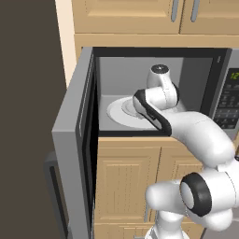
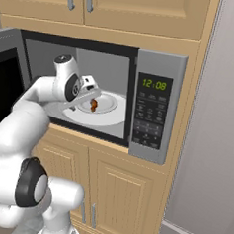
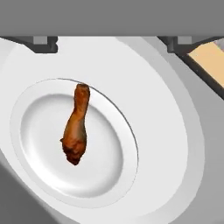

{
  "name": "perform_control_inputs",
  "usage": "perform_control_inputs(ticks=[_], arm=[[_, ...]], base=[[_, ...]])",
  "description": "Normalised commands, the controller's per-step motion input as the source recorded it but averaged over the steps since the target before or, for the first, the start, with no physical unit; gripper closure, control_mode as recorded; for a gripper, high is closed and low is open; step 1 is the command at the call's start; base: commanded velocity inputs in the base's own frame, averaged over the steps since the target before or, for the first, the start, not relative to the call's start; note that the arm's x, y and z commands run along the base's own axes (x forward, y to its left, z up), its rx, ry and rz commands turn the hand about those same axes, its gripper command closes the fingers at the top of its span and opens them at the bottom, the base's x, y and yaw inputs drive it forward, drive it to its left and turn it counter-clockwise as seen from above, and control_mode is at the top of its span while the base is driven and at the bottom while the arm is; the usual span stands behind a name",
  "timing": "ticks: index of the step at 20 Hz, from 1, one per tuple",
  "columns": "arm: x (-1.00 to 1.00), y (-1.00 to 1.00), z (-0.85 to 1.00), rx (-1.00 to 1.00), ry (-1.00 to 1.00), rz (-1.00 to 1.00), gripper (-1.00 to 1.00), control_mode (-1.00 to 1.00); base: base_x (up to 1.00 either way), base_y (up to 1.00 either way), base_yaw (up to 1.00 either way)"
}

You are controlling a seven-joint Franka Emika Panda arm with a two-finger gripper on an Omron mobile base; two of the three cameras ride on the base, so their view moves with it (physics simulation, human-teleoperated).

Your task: Pick the chicken drumstick from the counter and place it in the microwave. Then turn on the microwave.

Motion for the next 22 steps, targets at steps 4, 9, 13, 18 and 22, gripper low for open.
perform_control_inputs(ticks=[4,9,13,18,22], arm=[[-0.55,-0.01,0.01,0.01,-0.04,0.00,-1.00,-1.00],[-0.46,0.00,0.04,-0.01,-0.03,0.00,-1.00,-1.00],[-0.51,0.00,0.08,-0.02,-0.04,-0.01,-1.00,-1.00],[-0.54,0.00,0.10,-0.02,-0.03,-0.01,1.00,-1.00],[-0.52,0.02,0.13,-0.02,-0.01,-0.02,1.00,-1.00]], base=[[0.00,0.00,0.00],[0.00,0.00,0.00],[0.00,0.00,0.00],[0.00,0.00,0.00],[0.00,0.00,0.00]])
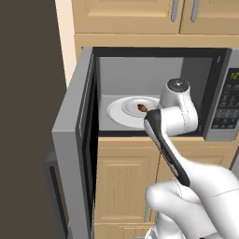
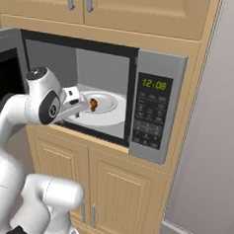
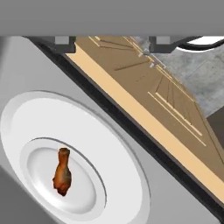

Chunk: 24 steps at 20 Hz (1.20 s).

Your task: Pick the chicken drumstick from the counter and place it in the microwave. Then turn on the microwave.

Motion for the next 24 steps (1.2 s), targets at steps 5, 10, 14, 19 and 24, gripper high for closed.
perform_control_inputs(ticks=[5,10,14,19,24], arm=[[-0.56,0.00,0.17,-0.02,0.00,-0.02,1.00,-1.00],[-0.65,-0.09,0.16,0.02,0.00,-0.03,1.00,-1.00],[-0.54,-0.10,0.18,0.09,-0.02,-0.01,1.00,-1.00],[-0.52,-0.03,0.23,0.10,-0.06,0.00,1.00,-1.00],[-0.53,0.00,0.36,0.08,-0.06,-0.01,1.00,-1.00]], base=[[0.00,0.00,0.00],[0.00,0.00,0.00],[0.00,0.00,0.00],[0.00,0.00,0.00],[0.00,0.00,0.00]])
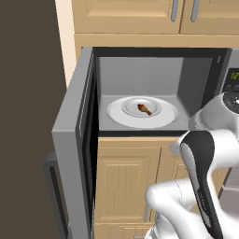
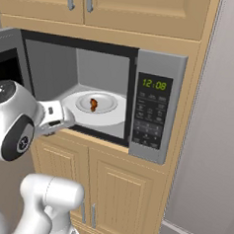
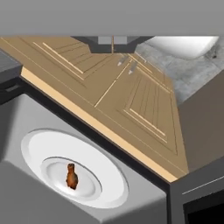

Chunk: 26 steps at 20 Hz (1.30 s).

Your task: Pick the chicken drumstick from the counter and place it in the microwave. Then turn on the microwave.

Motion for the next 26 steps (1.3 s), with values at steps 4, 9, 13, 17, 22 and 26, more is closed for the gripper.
perform_control_inputs(ticks=[4,9,13,17,22,26], arm=[[-0.57,0.00,0.39,0.07,-0.04,-0.03,1.00,-1.00],[-0.54,0.00,0.34,0.06,0.00,-0.03,1.00,-1.00],[-0.54,0.00,0.33,0.05,0.00,-0.03,1.00,-1.00],[-0.55,0.01,0.33,0.04,0.00,-0.04,1.00,-1.00],[-0.55,0.02,0.30,0.02,0.00,-0.04,1.00,-1.00],[-0.57,0.06,0.26,0.01,0.00,-0.04,1.00,-1.00]], base=[[0.00,0.00,0.00],[0.00,0.00,0.00],[0.00,0.00,0.00],[0.00,0.00,0.00],[0.00,0.00,0.00],[0.00,0.00,0.00]])
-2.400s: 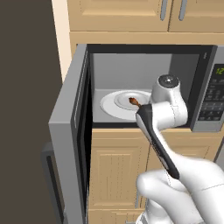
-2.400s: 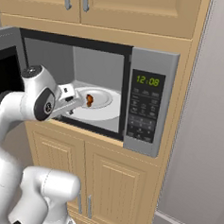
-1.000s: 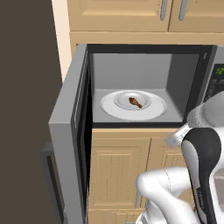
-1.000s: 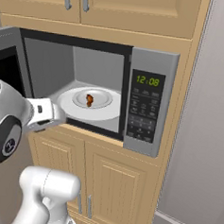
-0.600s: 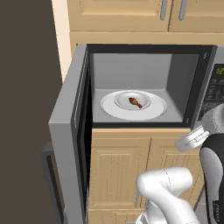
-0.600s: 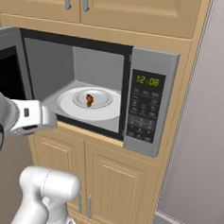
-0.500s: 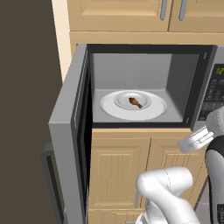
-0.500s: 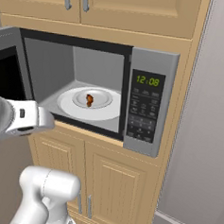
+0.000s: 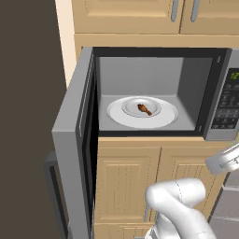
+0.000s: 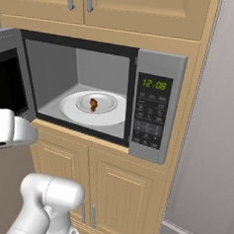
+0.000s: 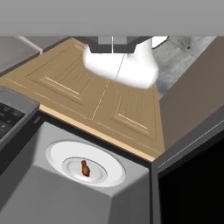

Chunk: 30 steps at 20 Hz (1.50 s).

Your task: Pick the chicken drumstick from the counter and place it in the microwave. Then turn on the microwave.

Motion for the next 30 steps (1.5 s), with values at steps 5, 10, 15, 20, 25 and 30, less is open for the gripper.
perform_control_inputs(ticks=[5,10,15,20,25,30], arm=[[-0.54,0.08,0.20,0.00,0.00,-0.04,1.00,-1.00],[-0.46,0.12,0.17,0.00,0.00,-0.05,1.00,-1.00],[-0.41,0.16,0.13,0.00,0.00,-0.04,1.00,-1.00],[-0.35,0.20,0.08,0.00,0.00,-0.02,1.00,-1.00],[-0.23,0.33,0.00,-0.01,-0.04,0.00,1.00,-1.00],[-0.26,0.42,0.00,-0.04,-0.10,0.00,1.00,-1.00]], base=[[0.00,0.00,0.00],[0.00,0.00,0.00],[0.00,0.00,0.00],[0.00,0.00,0.00],[0.00,0.00,0.00],[0.00,0.00,0.00]])
